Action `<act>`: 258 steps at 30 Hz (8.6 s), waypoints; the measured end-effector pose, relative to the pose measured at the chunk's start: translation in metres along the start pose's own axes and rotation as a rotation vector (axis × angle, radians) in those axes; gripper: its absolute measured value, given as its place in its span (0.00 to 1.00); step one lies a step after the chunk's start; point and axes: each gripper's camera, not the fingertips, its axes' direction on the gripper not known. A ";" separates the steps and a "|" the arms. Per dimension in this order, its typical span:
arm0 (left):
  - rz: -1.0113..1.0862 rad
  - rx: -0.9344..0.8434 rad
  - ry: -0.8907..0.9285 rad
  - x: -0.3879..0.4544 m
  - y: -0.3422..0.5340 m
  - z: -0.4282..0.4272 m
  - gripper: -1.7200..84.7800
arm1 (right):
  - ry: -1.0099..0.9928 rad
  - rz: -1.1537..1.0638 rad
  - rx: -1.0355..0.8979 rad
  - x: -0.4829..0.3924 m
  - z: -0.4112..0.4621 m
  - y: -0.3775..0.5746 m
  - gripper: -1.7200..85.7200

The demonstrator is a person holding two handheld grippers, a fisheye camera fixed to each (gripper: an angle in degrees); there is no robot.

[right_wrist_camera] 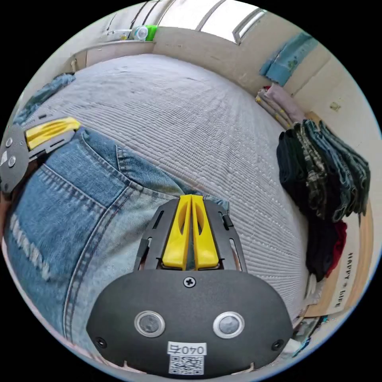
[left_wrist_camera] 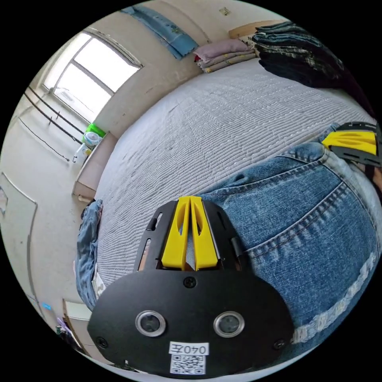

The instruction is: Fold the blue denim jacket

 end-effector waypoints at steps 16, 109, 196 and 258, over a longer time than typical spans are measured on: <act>-0.355 0.141 0.499 -0.128 0.196 -0.131 0.01 | -0.089 0.141 0.268 0.016 -0.132 0.189 0.01; -0.702 -0.103 1.524 -0.410 0.181 0.293 0.11 | -0.795 0.410 0.093 0.308 -0.180 0.108 0.20; -0.538 -0.124 1.527 -0.226 0.048 0.171 0.21 | -0.894 0.171 -0.141 0.479 -0.448 0.222 0.09; 0.181 0.154 1.055 0.276 -0.489 -0.272 0.10 | 0.152 0.825 0.063 0.668 -0.562 0.313 0.27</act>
